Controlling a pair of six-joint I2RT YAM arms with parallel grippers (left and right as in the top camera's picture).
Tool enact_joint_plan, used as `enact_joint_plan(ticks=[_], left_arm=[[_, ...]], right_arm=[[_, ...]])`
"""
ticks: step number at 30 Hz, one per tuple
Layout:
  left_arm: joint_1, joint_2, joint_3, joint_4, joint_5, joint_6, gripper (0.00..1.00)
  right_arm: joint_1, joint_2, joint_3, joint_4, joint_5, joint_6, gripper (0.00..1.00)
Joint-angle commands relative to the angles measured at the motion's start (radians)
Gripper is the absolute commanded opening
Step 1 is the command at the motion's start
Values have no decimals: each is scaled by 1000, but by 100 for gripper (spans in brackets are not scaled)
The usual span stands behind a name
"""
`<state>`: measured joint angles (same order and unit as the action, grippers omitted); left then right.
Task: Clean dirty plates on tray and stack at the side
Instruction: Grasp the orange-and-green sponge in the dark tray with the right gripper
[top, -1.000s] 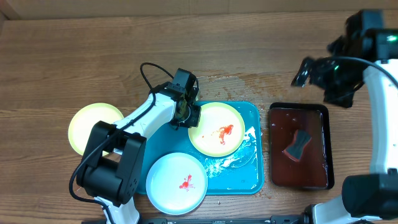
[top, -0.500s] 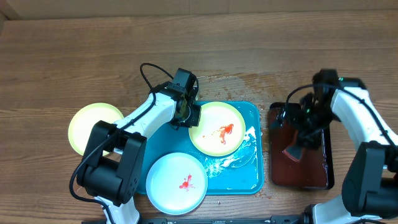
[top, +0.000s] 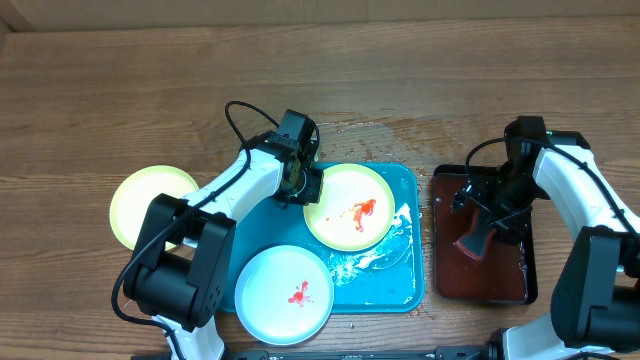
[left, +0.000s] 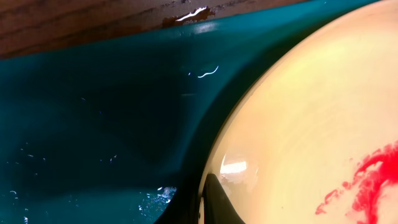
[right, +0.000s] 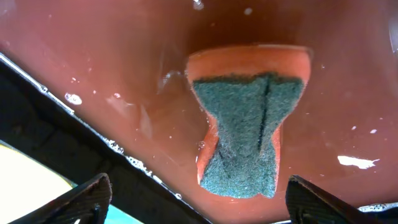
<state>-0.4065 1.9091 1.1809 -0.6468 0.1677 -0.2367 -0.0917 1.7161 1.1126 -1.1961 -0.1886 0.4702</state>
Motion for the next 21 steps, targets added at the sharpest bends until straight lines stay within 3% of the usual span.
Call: enact_joint_plan(ticks=[1, 4, 12, 14, 16, 18, 19, 21], left_arm=[[-8, 45, -9, -4, -37, 1, 4], [-8, 45, -9, -4, -37, 5, 4], [-8, 45, -9, -4, -37, 5, 4], [-8, 45, -9, -4, -37, 5, 4], [-8, 45, -9, -4, -37, 5, 4], [-8, 45, -9, -5, -37, 5, 4], [-8, 45, -9, -5, -37, 5, 4], [-8, 45, -9, -9, -37, 5, 4]], right_arm=[[-4, -4, -6, 11, 32, 30, 86], [-4, -4, -23, 31, 32, 36, 79], [-4, -4, -138, 131, 12, 58, 78], [-4, -4, -145, 142, 12, 58, 74], [-4, -4, -145, 156, 12, 58, 55], [-4, -4, -145, 172, 12, 58, 22], [-4, -4, -145, 176, 13, 58, 11], [-4, -4, -145, 182, 13, 58, 7]])
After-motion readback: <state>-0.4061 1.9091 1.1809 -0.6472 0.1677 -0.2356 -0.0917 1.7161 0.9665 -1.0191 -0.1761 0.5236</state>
